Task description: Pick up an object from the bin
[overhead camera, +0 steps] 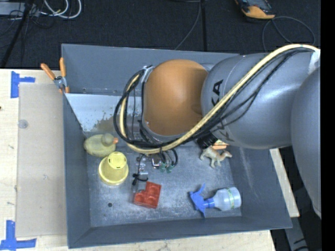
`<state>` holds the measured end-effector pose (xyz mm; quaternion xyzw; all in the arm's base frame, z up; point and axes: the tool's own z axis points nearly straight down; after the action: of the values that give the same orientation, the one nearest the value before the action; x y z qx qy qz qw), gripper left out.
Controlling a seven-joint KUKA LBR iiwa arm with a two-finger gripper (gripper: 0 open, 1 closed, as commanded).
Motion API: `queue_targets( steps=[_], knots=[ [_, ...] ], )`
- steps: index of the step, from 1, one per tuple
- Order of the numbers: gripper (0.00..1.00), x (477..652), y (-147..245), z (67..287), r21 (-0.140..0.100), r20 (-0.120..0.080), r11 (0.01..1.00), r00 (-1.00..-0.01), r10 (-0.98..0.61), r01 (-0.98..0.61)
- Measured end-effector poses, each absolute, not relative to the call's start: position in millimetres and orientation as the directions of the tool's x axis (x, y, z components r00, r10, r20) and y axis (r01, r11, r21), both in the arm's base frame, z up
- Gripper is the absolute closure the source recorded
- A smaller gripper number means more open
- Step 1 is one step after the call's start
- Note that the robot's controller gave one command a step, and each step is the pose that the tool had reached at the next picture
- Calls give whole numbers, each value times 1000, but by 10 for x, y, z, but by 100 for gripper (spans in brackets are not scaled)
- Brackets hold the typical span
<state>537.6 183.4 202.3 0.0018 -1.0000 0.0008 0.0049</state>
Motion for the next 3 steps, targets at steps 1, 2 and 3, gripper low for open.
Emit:
queue_targets(
  steps=[1,2,3],
  knots=[
    [0,5392,1823,2069,0,2,1000,-1000,1,1],
    [0,5365,1503,1428,0,3,1000,-1000,4,4],
    [0,5225,1299,1202,-3,14,1000,-1000,27,27]
  ],
)
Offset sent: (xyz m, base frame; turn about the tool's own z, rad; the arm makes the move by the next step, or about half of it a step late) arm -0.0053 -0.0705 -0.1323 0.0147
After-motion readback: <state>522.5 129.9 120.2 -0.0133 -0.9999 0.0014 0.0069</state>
